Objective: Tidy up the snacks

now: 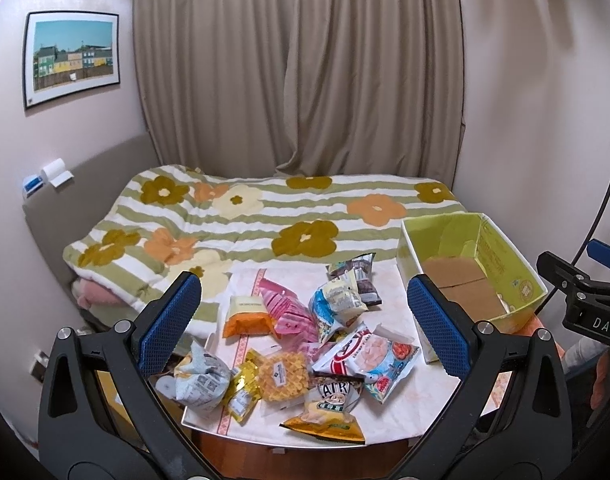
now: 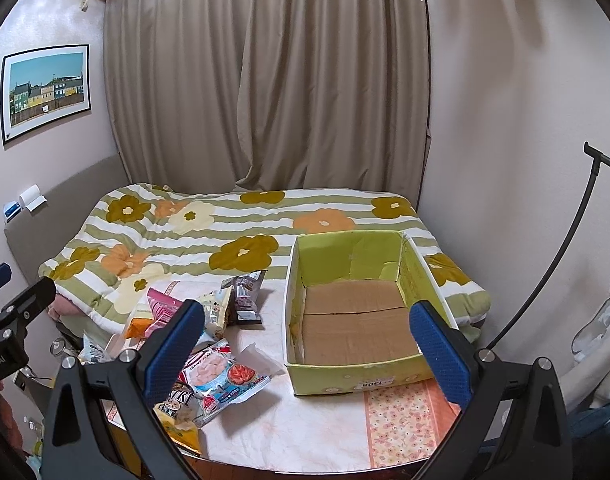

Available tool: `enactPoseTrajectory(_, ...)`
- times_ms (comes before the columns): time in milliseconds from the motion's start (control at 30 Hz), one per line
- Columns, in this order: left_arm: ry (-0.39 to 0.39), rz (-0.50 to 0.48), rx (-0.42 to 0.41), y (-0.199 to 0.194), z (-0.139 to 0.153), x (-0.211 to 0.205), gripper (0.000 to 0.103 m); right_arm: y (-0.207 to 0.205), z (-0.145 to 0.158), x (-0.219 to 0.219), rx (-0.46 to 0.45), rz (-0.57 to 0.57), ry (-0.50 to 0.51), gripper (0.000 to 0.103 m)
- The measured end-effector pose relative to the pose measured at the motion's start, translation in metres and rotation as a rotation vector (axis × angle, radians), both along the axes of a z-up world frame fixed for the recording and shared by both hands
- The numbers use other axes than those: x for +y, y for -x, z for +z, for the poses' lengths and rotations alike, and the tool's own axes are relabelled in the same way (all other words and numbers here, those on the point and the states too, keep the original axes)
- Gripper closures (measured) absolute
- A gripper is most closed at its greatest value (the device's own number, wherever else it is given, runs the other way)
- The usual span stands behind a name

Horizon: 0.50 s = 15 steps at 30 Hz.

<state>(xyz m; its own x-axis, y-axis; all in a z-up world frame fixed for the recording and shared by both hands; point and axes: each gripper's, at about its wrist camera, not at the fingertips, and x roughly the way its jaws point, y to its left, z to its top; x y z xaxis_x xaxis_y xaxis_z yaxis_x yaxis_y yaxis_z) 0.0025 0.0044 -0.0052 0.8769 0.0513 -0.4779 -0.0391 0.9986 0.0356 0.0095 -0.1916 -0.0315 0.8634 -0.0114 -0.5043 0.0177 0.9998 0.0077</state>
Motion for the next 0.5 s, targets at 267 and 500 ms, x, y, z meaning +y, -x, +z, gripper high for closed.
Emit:
enactPoseTrajectory(267,0.005,-0.002,0.001,-0.0004,0.0002,0.0018,0.0,0.0,0.0003,-0.0005,0.001,0.001,0.002,0.001)
enactPoseTrajectory(500,0.016,0.002,0.002,-0.0018,0.003,0.0096,0.0,0.0003,-0.0004,0.0012,0.004,0.005,-0.001,0.001)
